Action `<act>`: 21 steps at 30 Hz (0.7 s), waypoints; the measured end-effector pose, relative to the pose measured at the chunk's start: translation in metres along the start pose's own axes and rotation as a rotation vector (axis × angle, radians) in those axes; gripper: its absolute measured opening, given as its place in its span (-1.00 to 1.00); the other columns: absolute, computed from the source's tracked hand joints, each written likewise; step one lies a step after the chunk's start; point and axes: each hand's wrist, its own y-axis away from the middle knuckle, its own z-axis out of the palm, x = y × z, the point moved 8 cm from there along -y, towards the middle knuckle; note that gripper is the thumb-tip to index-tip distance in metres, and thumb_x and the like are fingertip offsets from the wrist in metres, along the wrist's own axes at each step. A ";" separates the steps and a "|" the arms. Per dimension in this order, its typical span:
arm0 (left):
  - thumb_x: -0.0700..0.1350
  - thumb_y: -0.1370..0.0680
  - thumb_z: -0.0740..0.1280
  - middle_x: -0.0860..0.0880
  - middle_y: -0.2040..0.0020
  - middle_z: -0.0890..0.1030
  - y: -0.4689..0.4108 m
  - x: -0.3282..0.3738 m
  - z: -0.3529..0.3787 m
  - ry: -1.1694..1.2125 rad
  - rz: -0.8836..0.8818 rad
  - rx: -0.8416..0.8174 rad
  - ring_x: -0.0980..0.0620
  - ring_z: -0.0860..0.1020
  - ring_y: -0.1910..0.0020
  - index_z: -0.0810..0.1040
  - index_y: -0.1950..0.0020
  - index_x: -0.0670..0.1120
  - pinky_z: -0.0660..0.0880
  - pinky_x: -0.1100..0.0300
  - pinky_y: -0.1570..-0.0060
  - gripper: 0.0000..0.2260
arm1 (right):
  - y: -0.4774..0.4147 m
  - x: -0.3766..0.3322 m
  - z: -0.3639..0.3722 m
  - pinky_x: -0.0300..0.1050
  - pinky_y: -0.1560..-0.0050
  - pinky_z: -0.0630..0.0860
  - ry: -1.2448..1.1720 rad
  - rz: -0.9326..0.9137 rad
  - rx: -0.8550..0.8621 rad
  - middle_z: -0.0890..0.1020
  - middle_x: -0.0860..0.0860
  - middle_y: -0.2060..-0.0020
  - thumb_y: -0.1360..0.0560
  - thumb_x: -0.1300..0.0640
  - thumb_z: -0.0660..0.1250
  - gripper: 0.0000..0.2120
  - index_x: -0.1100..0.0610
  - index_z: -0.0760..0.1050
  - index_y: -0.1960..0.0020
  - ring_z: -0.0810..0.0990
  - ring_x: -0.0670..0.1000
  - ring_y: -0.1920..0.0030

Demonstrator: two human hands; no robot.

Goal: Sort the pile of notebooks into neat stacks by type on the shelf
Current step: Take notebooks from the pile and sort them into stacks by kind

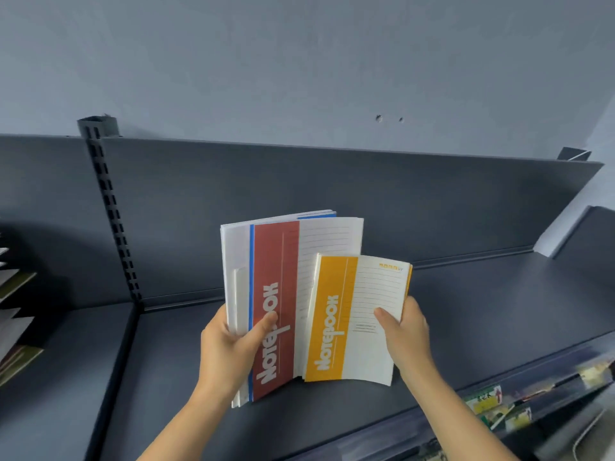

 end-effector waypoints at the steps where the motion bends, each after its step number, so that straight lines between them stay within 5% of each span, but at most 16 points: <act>1: -0.02 -0.35 0.50 0.05 0.10 0.71 -0.001 0.000 0.007 -0.001 0.003 0.015 0.06 0.70 0.16 0.58 -0.06 0.04 0.65 0.10 0.22 -0.70 | -0.011 0.008 -0.013 -0.21 0.24 0.44 0.012 0.005 0.004 0.57 0.00 0.03 -0.52 0.24 0.31 -0.87 0.10 0.43 -0.04 0.56 -0.02 0.04; 7: -0.11 -0.38 0.52 0.05 0.19 0.71 -0.002 0.004 0.061 -0.020 0.002 0.143 0.07 0.70 0.25 0.60 0.04 0.02 0.60 0.26 0.37 -0.80 | -0.095 0.081 -0.094 -0.02 -0.01 0.48 0.243 0.100 -0.061 0.56 0.07 -0.11 -0.55 0.18 0.25 -0.76 0.16 0.40 -0.21 0.54 0.13 -0.12; 13: -0.12 -0.39 0.52 0.09 0.22 0.70 0.009 0.018 0.106 -0.097 0.010 0.269 0.03 0.67 0.23 0.57 0.11 0.10 0.58 0.10 0.17 -0.80 | -0.162 0.127 -0.123 -0.13 0.07 0.37 0.489 0.096 -0.314 0.52 0.07 -0.22 -0.59 0.15 0.21 -0.69 0.16 0.35 -0.32 0.52 0.09 -0.13; 21: -0.16 -0.40 0.50 0.26 0.32 0.68 0.030 0.029 0.140 -0.090 -0.001 0.367 0.20 0.67 0.34 0.56 0.09 0.09 0.57 0.29 0.45 -0.79 | -0.214 0.124 -0.094 -0.11 0.16 0.42 0.616 -0.045 -0.448 0.55 0.08 -0.15 -0.58 0.12 0.22 -0.71 0.15 0.35 -0.29 0.55 0.10 -0.05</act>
